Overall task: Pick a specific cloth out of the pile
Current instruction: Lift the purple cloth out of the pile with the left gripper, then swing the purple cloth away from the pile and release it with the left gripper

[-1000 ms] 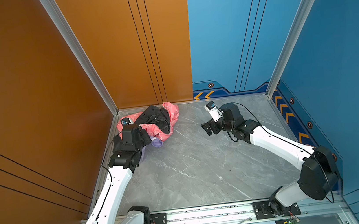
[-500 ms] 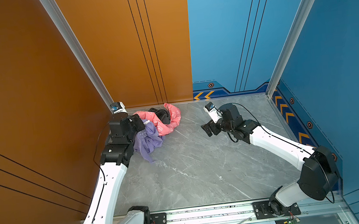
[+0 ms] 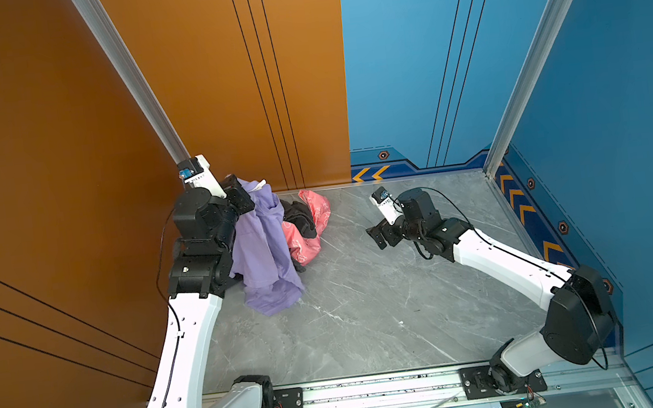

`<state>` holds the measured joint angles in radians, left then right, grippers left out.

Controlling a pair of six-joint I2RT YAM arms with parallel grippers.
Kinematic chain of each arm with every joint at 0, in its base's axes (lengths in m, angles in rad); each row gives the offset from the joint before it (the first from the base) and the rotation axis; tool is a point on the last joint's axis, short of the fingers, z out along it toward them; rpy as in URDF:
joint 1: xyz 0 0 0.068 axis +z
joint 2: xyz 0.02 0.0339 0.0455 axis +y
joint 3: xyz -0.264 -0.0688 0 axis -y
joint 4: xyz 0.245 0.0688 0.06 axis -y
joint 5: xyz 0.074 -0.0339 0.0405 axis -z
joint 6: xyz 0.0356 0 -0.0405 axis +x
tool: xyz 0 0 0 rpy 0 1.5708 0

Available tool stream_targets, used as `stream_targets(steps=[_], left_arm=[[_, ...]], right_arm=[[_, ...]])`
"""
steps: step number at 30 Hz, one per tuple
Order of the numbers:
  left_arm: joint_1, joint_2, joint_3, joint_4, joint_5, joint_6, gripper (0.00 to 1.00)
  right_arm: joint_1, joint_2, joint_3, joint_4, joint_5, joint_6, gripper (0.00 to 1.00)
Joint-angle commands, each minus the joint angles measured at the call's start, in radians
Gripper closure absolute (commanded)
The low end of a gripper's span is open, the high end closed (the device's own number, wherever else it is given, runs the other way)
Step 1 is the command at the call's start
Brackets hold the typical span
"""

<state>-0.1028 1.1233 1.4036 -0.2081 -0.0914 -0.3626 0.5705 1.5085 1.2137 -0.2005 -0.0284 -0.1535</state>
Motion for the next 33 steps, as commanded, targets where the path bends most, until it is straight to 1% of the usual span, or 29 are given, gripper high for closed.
stream_targets(steps=[1, 10, 15, 18, 21, 23, 27, 30, 33], left_arm=[[0.008, 0.015, 0.098, 0.136, 0.081, 0.011, 1.00], [0.000, 0.156, 0.345, 0.140, 0.341, -0.011, 1.00], [-0.023, 0.262, 0.509, 0.149, 0.495, -0.080, 1.00], [-0.050, 0.337, 0.617, 0.148, 0.572, -0.126, 1.00], [-0.086, 0.416, 0.729, 0.150, 0.633, -0.171, 1.00], [-0.119, 0.468, 0.792, 0.149, 0.650, -0.197, 1.00], [-0.213, 0.560, 0.869, 0.134, 0.644, -0.191, 1.00], [-0.292, 0.624, 0.897, 0.097, 0.615, -0.162, 1.00], [-0.369, 0.697, 0.924, 0.046, 0.578, -0.135, 1.00]], right_arm=[[0.006, 0.023, 0.046, -0.023, 0.018, -0.022, 0.00], [0.006, 0.033, 0.086, 0.005, 0.064, -0.035, 0.00], [-0.002, 0.017, 0.110, 0.010, 0.119, -0.054, 0.00], [-0.023, 0.008, 0.141, 0.008, 0.164, -0.024, 0.00], [-0.068, -0.004, 0.180, -0.008, 0.162, 0.034, 0.00], [-0.102, -0.015, 0.202, -0.019, 0.150, 0.072, 0.00], [-0.187, -0.060, 0.212, -0.023, 0.099, 0.128, 0.00], [-0.262, -0.103, 0.203, -0.023, 0.054, 0.175, 0.00], [-0.336, -0.154, 0.176, -0.024, 0.042, 0.219, 0.00]])
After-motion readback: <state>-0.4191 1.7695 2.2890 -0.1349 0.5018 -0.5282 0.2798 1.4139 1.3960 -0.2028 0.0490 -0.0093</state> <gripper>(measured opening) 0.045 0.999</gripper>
